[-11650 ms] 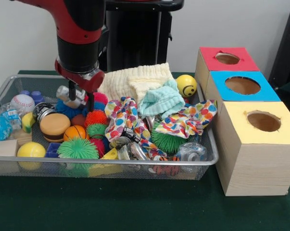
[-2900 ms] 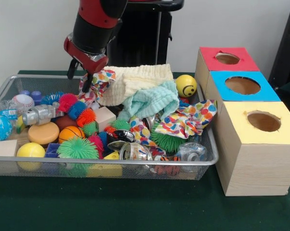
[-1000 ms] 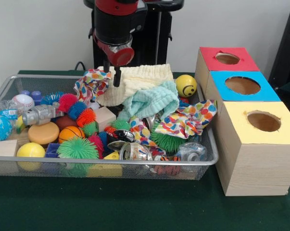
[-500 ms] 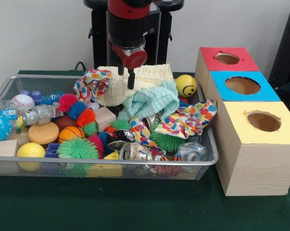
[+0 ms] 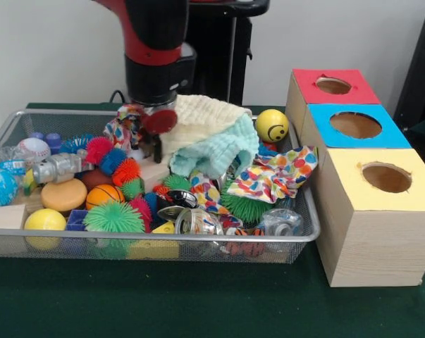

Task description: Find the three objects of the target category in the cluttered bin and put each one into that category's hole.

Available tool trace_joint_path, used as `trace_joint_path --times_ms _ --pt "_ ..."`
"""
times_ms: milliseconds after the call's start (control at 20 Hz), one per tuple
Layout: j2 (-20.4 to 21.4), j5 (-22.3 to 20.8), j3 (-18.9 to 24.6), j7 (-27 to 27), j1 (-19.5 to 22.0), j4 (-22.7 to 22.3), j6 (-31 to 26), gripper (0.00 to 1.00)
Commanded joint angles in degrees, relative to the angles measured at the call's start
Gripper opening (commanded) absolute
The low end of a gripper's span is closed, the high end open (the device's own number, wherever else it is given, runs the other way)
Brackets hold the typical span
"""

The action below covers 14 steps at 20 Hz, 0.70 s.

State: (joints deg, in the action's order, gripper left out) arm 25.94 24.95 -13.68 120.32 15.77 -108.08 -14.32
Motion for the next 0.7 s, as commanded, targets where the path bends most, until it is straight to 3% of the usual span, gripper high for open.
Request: trace_joint_path --times_ms 50,150,300,700 --pt "-8.3 -13.4 2.8 -5.4 3.7 6.4 9.0 1.00" --pt "-7.6 -16.3 0.6 -5.4 3.4 7.8 8.3 1.00" --pt "-7.1 -21.3 0.7 -7.0 5.5 10.6 7.4 1.00" --pt "-1.8 -31.3 -2.4 -8.5 6.8 16.3 -1.3 1.00"
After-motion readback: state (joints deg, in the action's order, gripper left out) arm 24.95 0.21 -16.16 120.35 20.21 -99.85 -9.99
